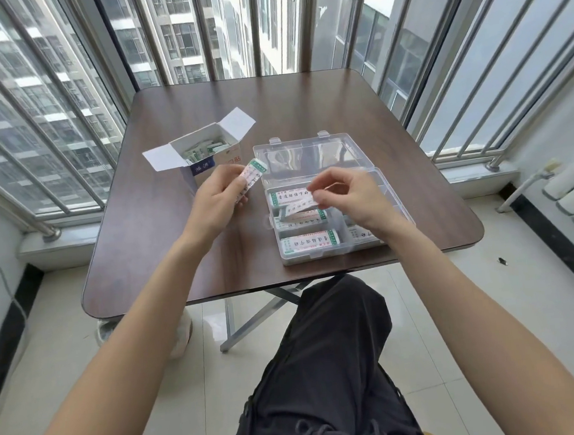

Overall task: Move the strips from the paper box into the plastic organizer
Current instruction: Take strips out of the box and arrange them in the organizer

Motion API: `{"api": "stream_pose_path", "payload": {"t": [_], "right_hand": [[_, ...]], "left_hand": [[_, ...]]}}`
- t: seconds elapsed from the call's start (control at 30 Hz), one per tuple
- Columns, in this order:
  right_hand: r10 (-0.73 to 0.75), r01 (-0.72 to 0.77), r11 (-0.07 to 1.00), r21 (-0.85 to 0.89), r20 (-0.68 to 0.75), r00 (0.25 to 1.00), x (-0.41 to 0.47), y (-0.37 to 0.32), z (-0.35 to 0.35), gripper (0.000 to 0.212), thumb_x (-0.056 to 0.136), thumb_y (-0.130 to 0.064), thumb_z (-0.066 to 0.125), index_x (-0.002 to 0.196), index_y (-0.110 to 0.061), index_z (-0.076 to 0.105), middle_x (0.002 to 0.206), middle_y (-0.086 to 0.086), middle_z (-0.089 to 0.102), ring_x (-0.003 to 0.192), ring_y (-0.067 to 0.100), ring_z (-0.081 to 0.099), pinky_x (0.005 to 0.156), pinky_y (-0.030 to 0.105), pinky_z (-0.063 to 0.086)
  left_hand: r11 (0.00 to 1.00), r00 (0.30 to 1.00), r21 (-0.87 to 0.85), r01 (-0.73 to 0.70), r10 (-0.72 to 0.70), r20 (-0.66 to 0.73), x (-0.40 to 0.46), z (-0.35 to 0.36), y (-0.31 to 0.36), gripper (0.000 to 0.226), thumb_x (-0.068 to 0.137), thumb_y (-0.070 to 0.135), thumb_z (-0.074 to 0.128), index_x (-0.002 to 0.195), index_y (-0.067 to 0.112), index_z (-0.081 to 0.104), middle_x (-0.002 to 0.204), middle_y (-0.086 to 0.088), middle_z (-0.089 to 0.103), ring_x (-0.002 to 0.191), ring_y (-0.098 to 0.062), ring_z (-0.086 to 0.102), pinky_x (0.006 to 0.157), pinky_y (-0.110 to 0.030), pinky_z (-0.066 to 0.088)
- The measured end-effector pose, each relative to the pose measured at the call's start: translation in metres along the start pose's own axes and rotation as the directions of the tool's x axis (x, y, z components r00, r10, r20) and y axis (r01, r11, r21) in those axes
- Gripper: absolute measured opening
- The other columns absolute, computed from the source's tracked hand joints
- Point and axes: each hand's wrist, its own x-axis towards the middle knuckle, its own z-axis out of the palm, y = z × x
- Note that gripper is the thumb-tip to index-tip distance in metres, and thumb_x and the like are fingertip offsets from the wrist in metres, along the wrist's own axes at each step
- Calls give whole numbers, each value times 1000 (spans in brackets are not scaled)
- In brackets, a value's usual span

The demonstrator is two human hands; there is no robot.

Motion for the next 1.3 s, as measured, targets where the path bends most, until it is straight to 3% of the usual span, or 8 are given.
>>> {"api": "stream_pose_path", "payload": {"t": [0.1, 0.27, 0.5, 0.67, 0.83, 0.97, 1.17, 1.3], "right_hand": [[-44, 48, 980, -193, 23, 999, 0, 3, 5, 20, 83, -4, 64, 91, -23, 65, 92, -5, 67, 80, 17, 66, 78, 25, 55], [-146, 159, 924, -347, 64, 987, 4, 2, 8, 14, 86, -7, 63, 95, -15, 70, 90, -9, 68, 80, -4, 60, 71, 4, 42], [-174, 206, 806, -555, 110, 978, 7, 9, 13, 10, 84, -24, 68, 88, -22, 76, 90, -4, 67, 86, 8, 47, 76, 27, 40], [-152, 118, 874, -471, -35, 988, -1, 8, -1, 17, 91, -19, 59, 97, -15, 74, 92, -3, 66, 73, 9, 51, 70, 18, 40], [-51, 26, 974, -224, -107, 993, -1, 8, -9, 18, 92, -23, 57, 103, -15, 68, 80, -3, 70, 67, 1, 59, 67, 21, 47], [-57, 46, 947, -317, -27, 998, 2, 10, -6, 8, 84, -26, 69, 91, -22, 69, 74, -6, 66, 64, 3, 57, 68, 27, 49], [-71, 62, 879, -473, -1, 997, 1, 13, -4, 7, 86, -27, 65, 88, -23, 71, 81, -9, 68, 62, 1, 47, 66, 24, 39], [-90, 78, 810, -581, 8, 996, 1, 12, -4, 12, 87, -31, 63, 89, -22, 72, 87, -9, 58, 78, 4, 49, 72, 28, 43]], "left_hand": [[998, 999, 51, -31, 29, 37, 0, 4, 3, 12, 95, 15, 52, 105, 17, 58, 84, 5, 62, 66, 6, 54, 64, -8, 42], [986, 993, 138, -90, 79, 86, -1, 15, 8, 13, 95, 16, 52, 105, 16, 61, 86, 5, 64, 68, 12, 56, 65, -4, 40], [984, 993, 146, -103, 93, 73, -2, 21, 5, 14, 95, 13, 53, 104, 15, 64, 91, 12, 64, 75, 15, 58, 68, -5, 43], [963, 986, 239, -121, 90, 140, -3, 30, 7, 9, 91, 19, 60, 98, 22, 64, 95, 6, 67, 89, -3, 63, 80, -17, 51], [898, 966, 383, -216, 137, 221, -8, 46, 15, 11, 90, 27, 61, 100, 23, 61, 97, 7, 66, 88, -5, 62, 75, -14, 50], [836, 951, 473, -279, 170, 260, -11, 51, 14, 16, 91, 25, 59, 104, 18, 64, 100, 1, 68, 90, -9, 62, 78, -22, 52], [598, 909, 686, -414, 313, 276, -8, 34, 4, 14, 90, 29, 60, 94, 23, 72, 91, 5, 69, 79, -11, 46, 76, -32, 40], [546, 903, 722, -424, 316, 291, -10, 26, 7, 18, 87, 38, 62, 92, 24, 74, 83, 6, 56, 80, -12, 41, 76, -31, 37]]}}
